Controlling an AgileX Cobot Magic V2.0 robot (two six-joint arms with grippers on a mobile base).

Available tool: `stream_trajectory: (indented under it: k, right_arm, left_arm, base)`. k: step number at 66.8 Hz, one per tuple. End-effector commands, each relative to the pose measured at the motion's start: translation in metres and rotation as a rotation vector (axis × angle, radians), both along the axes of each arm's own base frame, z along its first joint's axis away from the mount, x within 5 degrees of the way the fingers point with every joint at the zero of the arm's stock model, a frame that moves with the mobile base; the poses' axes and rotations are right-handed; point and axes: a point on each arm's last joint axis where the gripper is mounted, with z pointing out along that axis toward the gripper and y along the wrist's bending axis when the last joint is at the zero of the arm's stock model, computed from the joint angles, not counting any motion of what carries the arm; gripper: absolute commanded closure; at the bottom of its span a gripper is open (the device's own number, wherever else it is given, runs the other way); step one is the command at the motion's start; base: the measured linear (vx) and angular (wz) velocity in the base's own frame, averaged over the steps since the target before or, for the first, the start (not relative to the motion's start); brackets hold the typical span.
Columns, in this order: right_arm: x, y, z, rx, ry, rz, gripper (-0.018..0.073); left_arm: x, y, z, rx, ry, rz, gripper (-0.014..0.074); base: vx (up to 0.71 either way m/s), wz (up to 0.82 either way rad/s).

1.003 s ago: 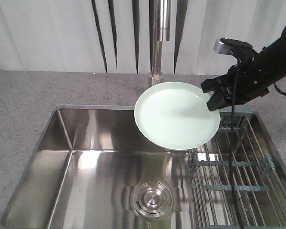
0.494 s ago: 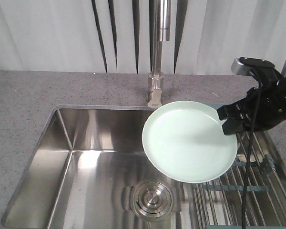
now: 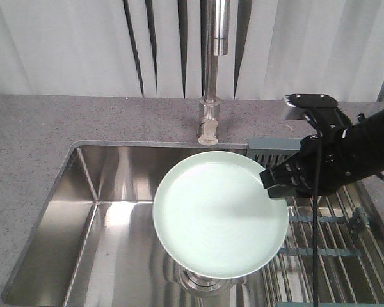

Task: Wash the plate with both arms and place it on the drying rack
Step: 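Hold and tilt the plate under the faucet with the right gripper, then carry the plate over the grey wire drying rack with the right gripper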

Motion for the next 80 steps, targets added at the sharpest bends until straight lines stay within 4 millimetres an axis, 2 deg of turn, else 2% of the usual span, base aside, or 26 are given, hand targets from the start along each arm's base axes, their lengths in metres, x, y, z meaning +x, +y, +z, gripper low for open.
stream_trajectory:
  k: [1,14,32,39,55,70,80]
  right_arm:
    - [0.004,0.011,0.014,0.063,-0.077,-0.017,0.0561]
    - [0.026,0.020,0.008,0.065,-0.053,-0.007,0.0561]
    - [0.064,0.028,0.015,0.042,-0.070,0.010,0.0561]
    - [0.081,0.025,0.018,0.045,-0.074,-0.002,0.0561]
    - [0.106,0.002,0.017,0.037,-0.071,-0.054,0.0561]
    - [0.110,-0.031,0.016,0.025,-0.037,-0.102,0.0561]
    - [0.107,-0.047,0.022,0.021,-0.039,-0.123,0.0561]
  left_arm:
    - [0.003,-0.001,0.013,-0.038,-0.081,0.006,0.0006]
    - [0.003,-0.001,0.013,-0.038,-0.081,0.006,0.0006]
    - [0.003,-0.001,0.013,-0.038,-0.081,0.006,0.0006]
    - [0.003,-0.001,0.013,-0.038,-0.081,0.006,0.0006]
    - [0.003,-0.001,0.013,-0.038,-0.081,0.006,0.0006]
    - [0.003,-0.001,0.013,-0.038,-0.081,0.006,0.0006]
    - [0.003,-0.001,0.013,-0.038,-0.081,0.006,0.0006]
  base:
    - [0.00,0.00]
    - [0.00,0.00]
    - [0.00,0.00]
    - [0.00,0.00]
    - [0.00,0.00]
    - [0.00,0.00]
    - [0.00,0.00]
